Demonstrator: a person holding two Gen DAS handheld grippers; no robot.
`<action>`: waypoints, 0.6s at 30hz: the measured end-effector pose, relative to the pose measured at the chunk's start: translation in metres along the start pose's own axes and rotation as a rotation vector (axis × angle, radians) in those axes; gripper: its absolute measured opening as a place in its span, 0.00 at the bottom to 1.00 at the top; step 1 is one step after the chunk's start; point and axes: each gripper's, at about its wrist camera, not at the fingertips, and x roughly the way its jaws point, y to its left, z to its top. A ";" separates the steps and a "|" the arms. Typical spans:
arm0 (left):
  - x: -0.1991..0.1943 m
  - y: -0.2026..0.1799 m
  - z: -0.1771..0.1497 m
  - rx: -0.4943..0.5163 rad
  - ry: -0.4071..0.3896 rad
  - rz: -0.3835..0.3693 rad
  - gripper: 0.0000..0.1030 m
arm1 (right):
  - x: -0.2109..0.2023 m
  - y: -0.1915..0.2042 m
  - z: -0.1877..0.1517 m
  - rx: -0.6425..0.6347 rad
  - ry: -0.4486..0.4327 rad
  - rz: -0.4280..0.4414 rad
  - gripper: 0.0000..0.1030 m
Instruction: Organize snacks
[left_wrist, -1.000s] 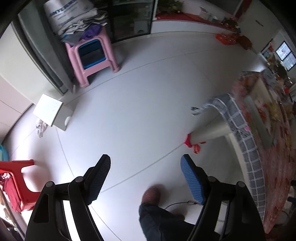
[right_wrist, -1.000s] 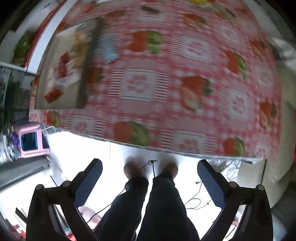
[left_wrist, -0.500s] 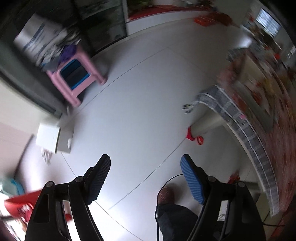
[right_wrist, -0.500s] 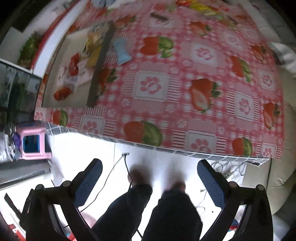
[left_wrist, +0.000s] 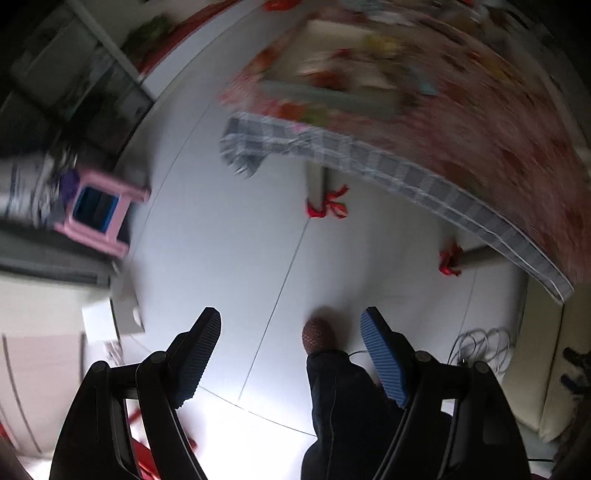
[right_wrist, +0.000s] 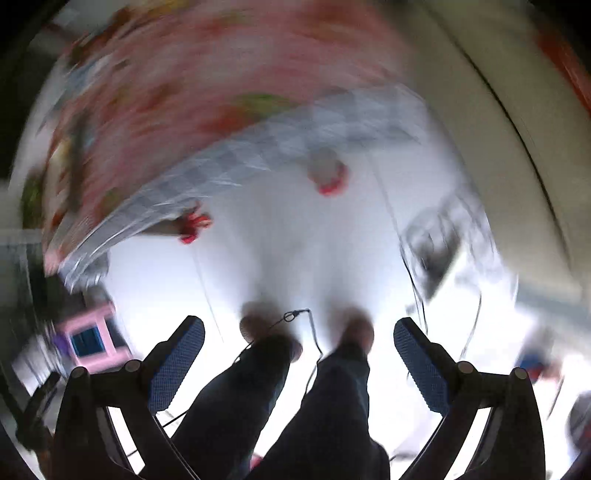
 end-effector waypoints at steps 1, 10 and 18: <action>-0.010 -0.013 0.004 0.027 -0.014 0.005 0.79 | 0.000 -0.018 -0.003 0.053 -0.003 0.014 1.00; -0.077 -0.083 0.037 0.159 -0.152 0.068 0.79 | -0.008 -0.090 -0.003 0.250 -0.074 0.156 1.00; -0.097 -0.111 0.054 0.214 -0.204 0.083 0.79 | -0.005 -0.092 0.009 0.269 -0.102 0.201 1.00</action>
